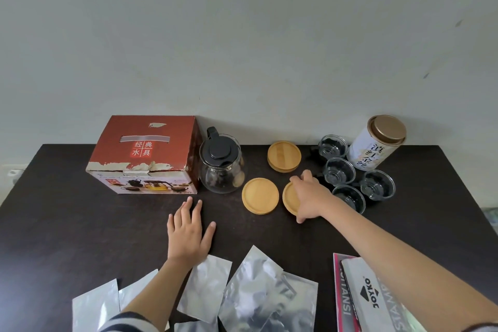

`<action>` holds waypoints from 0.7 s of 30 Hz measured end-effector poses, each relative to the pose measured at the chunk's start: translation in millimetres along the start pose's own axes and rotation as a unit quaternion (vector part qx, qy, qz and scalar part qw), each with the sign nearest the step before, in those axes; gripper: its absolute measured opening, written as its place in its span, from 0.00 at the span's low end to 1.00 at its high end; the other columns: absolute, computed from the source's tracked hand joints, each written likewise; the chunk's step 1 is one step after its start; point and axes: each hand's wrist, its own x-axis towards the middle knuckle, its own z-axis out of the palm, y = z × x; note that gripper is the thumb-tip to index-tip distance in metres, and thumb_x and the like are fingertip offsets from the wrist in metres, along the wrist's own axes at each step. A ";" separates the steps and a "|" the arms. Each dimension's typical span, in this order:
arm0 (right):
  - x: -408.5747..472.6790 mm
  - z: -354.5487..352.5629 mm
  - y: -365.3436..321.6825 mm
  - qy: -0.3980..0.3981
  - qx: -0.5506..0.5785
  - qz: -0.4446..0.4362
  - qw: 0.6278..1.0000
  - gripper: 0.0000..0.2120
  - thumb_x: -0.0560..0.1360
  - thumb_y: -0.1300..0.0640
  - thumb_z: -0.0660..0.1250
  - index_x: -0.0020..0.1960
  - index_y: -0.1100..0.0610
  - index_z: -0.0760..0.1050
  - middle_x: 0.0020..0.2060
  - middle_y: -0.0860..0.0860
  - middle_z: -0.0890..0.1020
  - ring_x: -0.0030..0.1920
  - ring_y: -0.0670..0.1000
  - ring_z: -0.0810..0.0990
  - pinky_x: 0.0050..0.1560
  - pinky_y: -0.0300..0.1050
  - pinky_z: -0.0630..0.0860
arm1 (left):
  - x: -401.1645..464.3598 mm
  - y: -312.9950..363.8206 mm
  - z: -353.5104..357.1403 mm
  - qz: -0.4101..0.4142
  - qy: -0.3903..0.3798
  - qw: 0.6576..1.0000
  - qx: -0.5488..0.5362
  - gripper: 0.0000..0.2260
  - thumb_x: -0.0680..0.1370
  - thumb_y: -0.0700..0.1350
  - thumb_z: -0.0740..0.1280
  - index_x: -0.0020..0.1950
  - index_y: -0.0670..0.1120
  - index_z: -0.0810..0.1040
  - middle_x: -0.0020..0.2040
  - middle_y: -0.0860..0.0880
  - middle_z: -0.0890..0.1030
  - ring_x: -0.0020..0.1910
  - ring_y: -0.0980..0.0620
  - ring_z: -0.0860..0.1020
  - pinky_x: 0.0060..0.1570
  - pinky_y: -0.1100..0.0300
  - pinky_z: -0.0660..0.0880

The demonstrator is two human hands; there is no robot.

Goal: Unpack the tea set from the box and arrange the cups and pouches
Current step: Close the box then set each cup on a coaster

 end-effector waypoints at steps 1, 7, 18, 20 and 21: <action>1.2 2.4 -0.7 0.003 -0.013 -0.002 1.000 0.52 0.60 0.54 0.81 0.75 0.55 0.54 0.70 0.55 0.56 0.69 0.58 0.65 0.56 0.51 0.76 | -0.1 -0.7 0.0 0.002 -0.002 1.000 0.000 0.31 0.76 0.62 0.49 0.73 0.44 0.66 0.72 0.41 0.66 0.70 0.39 0.66 0.68 0.38 0.60; 10.4 5.8 0.4 0.021 -0.009 -0.010 1.000 0.53 0.61 0.46 0.80 0.76 0.56 0.55 0.69 0.55 0.60 0.69 0.56 0.64 0.57 0.51 0.74 | -1.7 -3.7 -0.1 0.006 -0.026 1.000 -0.003 0.32 0.76 0.62 0.50 0.74 0.44 0.63 0.74 0.41 0.64 0.71 0.38 0.64 0.69 0.38 0.58; 30.6 -14.8 3.0 0.062 0.088 -0.025 0.994 0.44 0.65 0.44 0.77 0.73 0.58 0.61 0.67 0.55 0.64 0.66 0.56 0.68 0.59 0.52 0.74 | -0.8 -20.2 -8.9 0.044 -0.007 0.998 -0.045 0.31 0.75 0.64 0.52 0.74 0.51 0.65 0.74 0.46 0.64 0.71 0.41 0.64 0.67 0.43 0.64; 41.9 -22.2 1.4 0.105 0.134 -0.003 0.985 0.38 0.68 0.44 0.74 0.70 0.58 0.64 0.64 0.56 0.68 0.62 0.56 0.71 0.56 0.52 0.76 | 0.2 -19.3 -8.3 0.043 -0.003 0.998 -0.050 0.28 0.76 0.62 0.50 0.74 0.51 0.66 0.74 0.46 0.64 0.71 0.40 0.64 0.68 0.42 0.62; 48.0 -25.0 -0.1 0.127 0.153 0.012 0.980 0.37 0.69 0.44 0.73 0.70 0.58 0.64 0.63 0.57 0.69 0.61 0.57 0.72 0.55 0.52 0.76 | 0.7 -19.1 -7.8 0.040 -0.001 0.998 -0.049 0.28 0.77 0.61 0.49 0.74 0.51 0.65 0.75 0.46 0.63 0.72 0.40 0.63 0.70 0.42 0.59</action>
